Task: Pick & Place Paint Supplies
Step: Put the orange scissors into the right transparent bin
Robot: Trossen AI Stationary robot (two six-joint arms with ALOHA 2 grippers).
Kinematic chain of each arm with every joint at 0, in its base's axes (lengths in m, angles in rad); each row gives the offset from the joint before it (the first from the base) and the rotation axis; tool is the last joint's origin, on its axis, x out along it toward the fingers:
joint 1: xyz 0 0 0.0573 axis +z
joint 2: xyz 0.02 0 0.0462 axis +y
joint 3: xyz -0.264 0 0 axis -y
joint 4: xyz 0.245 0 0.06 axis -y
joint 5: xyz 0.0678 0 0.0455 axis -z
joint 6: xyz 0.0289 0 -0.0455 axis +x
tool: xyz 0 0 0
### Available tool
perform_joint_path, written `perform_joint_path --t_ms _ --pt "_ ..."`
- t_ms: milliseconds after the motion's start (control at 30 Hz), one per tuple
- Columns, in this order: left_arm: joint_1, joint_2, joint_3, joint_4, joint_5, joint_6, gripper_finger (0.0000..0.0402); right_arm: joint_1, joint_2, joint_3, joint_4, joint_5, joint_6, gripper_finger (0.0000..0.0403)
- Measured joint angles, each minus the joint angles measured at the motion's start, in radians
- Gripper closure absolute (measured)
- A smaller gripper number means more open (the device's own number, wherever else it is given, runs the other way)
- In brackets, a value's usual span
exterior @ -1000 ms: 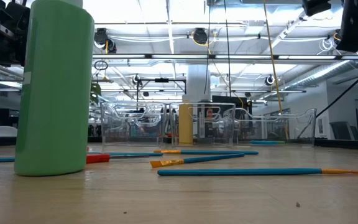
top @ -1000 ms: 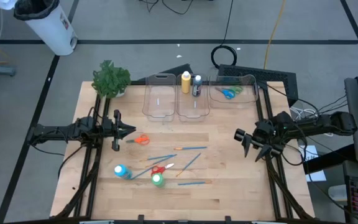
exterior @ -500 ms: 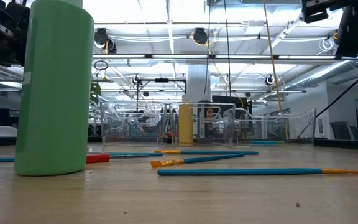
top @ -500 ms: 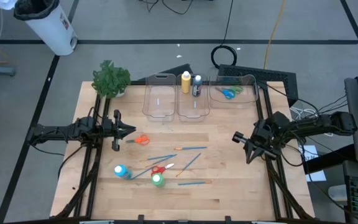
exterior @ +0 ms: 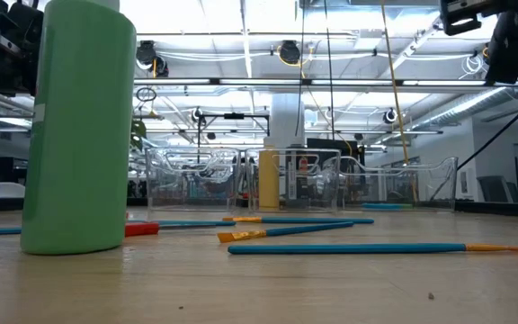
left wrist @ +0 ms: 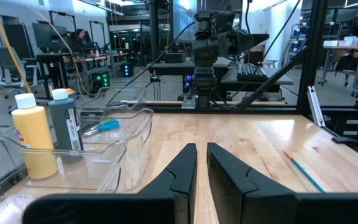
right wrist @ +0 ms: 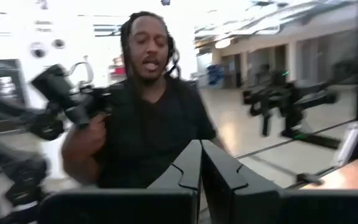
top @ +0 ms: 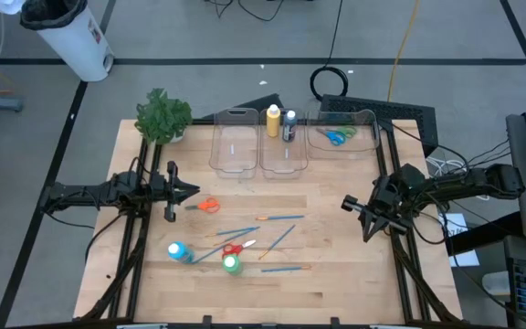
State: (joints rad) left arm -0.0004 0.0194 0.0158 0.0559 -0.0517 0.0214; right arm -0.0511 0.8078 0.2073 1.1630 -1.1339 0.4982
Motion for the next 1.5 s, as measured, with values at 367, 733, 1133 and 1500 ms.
perform_joint_path --t_ms 367,733,1133,1500 --pt "0.0 0.0 0.0 0.0 0.0 0.0 0.0355 0.027 0.001 -0.01 -0.514 0.234 -0.297 0.0403" --pt "0.0 0.0 0.0 0.03 0.0 0.001 0.0355 0.027 0.0 -0.01 -0.629 0.523 -0.336 0.0403" --pt "0.0 0.0 0.0 0.116 0.0 -0.011 0.0355 0.027 0.031 -0.01 -0.654 0.766 -0.328 0.0403" --pt "0.0 0.0 0.0 0.235 0.0 -0.147 0.0355 0.027 0.061 -0.01 -0.652 0.787 -0.331 0.0403"
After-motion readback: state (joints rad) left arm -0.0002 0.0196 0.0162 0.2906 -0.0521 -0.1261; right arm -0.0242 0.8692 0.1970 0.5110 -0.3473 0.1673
